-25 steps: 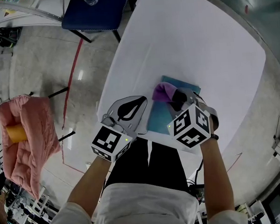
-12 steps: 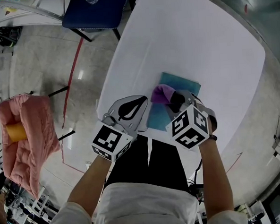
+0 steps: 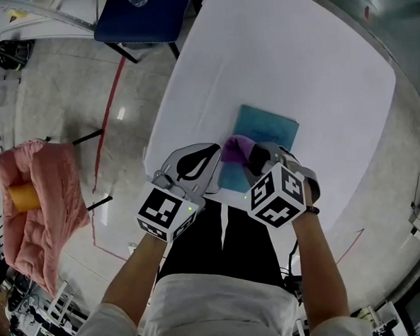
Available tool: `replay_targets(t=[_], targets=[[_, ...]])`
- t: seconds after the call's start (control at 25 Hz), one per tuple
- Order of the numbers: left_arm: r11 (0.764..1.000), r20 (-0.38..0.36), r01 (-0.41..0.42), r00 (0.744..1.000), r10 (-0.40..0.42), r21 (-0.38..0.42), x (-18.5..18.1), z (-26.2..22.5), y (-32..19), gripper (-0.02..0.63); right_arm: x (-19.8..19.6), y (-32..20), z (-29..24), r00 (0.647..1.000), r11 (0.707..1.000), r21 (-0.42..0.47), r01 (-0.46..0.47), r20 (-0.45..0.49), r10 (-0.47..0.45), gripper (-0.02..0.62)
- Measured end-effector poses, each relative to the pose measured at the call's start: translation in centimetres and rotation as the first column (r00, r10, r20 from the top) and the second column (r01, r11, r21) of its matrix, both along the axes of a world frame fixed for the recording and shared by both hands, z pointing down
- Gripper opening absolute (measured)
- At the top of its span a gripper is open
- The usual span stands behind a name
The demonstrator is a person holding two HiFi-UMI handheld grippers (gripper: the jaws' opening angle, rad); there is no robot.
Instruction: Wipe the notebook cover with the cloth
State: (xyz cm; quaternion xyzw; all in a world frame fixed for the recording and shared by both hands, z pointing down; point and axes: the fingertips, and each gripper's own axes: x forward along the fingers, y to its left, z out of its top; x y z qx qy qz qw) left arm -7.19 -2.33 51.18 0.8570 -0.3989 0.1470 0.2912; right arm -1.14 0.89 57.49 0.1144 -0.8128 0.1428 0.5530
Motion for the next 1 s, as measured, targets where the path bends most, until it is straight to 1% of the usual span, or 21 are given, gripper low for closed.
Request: replay_targets(t=[0.6, 1.0], targets=[[1.0, 0.004, 0.01, 1.0, -0.01, 0.0, 0.4, 0.0, 2.4, 0.0, -0.2, 3.5, 0.0, 1.0, 1.0, -0.023, 0.017, 0.009, -0.017, 0.107], [1.0, 0.003, 0.016, 1.0, -0.016, -0.001, 0.5, 0.0, 3.7, 0.0, -0.3, 6.3, 0.0, 0.999, 0.998, -0.04, 0.046, 0.008, -0.045, 0.107]])
